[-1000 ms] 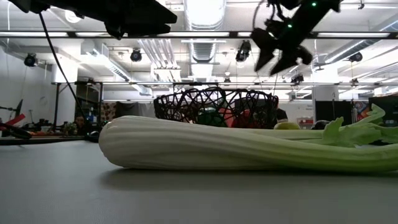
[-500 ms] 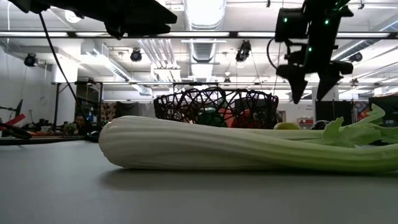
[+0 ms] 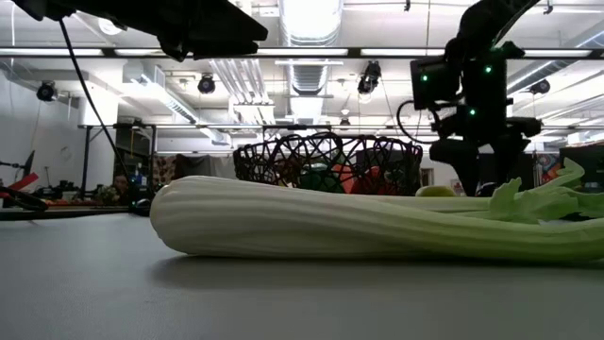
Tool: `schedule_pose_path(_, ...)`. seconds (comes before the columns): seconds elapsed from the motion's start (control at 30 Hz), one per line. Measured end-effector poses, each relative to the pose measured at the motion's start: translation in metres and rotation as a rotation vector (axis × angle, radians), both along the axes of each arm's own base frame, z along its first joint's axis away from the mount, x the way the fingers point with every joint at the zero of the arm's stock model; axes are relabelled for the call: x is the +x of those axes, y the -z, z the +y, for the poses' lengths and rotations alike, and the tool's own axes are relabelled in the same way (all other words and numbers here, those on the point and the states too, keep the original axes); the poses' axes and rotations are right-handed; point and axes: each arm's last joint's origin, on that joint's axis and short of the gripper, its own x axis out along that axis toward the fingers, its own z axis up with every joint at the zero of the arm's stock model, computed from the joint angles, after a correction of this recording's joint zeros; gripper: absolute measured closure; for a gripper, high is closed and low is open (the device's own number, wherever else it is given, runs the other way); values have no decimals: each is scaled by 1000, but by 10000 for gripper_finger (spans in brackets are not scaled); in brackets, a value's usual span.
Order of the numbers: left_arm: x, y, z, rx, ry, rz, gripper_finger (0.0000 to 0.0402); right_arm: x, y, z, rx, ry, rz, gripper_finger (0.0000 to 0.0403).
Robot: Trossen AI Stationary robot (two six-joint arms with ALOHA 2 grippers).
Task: Build produce basket
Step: Put the plum into the basket
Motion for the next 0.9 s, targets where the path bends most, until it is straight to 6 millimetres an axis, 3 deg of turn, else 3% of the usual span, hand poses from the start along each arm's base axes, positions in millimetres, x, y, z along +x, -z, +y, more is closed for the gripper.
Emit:
schedule_pose_path(0.63, 0, 0, 0, 1, 0, 3, 132, 0, 17, 10, 139, -12, -9, 81)
schedule_pose_path(0.9, 0, 0, 0, 2, 0, 4, 132, 0, 18, 11, 137, -12, -11, 157)
